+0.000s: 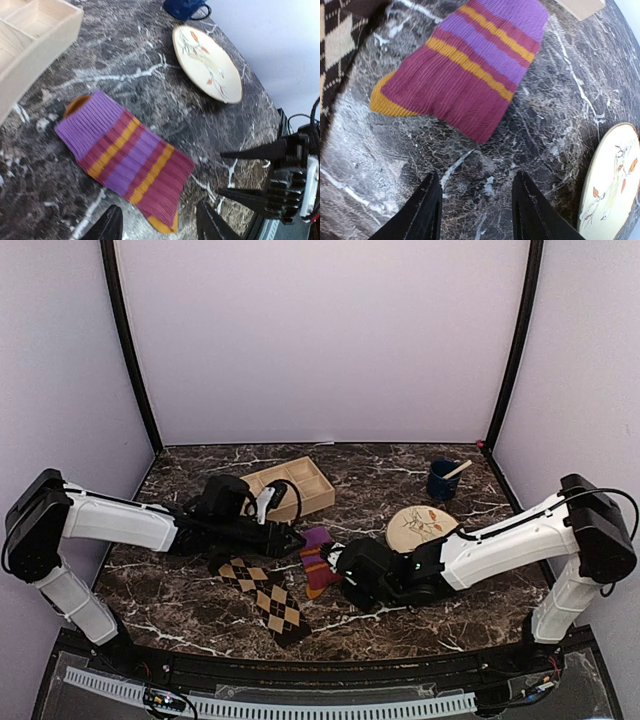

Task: Roll the socks
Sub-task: Pick up the sock from the center of the board.

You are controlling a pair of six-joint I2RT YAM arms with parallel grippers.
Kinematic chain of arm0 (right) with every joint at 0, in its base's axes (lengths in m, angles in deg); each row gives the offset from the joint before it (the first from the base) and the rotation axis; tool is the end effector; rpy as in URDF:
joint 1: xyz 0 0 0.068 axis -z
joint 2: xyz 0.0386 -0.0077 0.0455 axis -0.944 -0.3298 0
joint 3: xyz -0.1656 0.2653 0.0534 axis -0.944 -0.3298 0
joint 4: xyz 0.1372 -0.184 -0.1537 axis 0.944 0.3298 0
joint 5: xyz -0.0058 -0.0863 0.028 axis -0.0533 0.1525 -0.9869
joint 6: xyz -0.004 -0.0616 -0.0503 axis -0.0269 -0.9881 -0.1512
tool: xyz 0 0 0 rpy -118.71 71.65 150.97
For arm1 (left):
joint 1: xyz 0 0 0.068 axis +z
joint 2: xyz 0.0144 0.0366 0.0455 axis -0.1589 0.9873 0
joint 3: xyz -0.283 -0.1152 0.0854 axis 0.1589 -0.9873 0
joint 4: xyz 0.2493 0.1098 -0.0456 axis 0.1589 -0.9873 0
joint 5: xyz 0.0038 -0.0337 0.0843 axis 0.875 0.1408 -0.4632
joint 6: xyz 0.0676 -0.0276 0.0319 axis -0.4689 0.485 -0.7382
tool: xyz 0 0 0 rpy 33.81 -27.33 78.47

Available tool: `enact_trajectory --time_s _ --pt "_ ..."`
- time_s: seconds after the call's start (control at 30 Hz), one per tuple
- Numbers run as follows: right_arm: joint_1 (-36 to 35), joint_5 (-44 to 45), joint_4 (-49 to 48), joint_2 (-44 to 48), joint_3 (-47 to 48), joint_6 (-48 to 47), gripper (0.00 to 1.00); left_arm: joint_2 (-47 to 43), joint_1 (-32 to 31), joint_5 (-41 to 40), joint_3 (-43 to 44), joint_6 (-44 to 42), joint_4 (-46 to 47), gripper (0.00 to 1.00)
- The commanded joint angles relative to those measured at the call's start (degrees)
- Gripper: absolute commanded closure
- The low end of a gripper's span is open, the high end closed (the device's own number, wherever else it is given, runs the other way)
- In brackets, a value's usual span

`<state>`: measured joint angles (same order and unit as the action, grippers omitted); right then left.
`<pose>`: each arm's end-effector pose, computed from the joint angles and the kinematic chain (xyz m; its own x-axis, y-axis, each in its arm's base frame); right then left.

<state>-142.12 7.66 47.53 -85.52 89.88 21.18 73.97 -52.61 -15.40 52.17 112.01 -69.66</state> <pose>0.1462 0.3320 0.1786 -0.3572 -0.6641 -0.6567 -0.6989 0.6565 -0.2838 0.2533 -0.2697 0.2154 -0.6875 0.0829 -0.7214 0.6139 0.5970 -0.5164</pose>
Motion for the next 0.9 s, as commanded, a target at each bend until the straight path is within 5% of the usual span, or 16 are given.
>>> enact_trajectory --time_s 0.0,0.3,0.87 --pt "-0.9 3.9 -0.8 -2.8 1.8 -3.5 0.56 -4.1 -5.6 -7.1 -4.6 0.5 -0.1 0.48" --pt "-0.9 5.8 -2.5 0.3 -0.4 -0.7 0.54 -5.8 -11.6 -9.6 -9.1 -1.1 1.2 0.49" --pt "-0.4 6.6 -5.9 6.3 -4.1 -0.7 0.53 3.7 -16.1 -14.9 -1.7 1.1 -4.4 0.48"
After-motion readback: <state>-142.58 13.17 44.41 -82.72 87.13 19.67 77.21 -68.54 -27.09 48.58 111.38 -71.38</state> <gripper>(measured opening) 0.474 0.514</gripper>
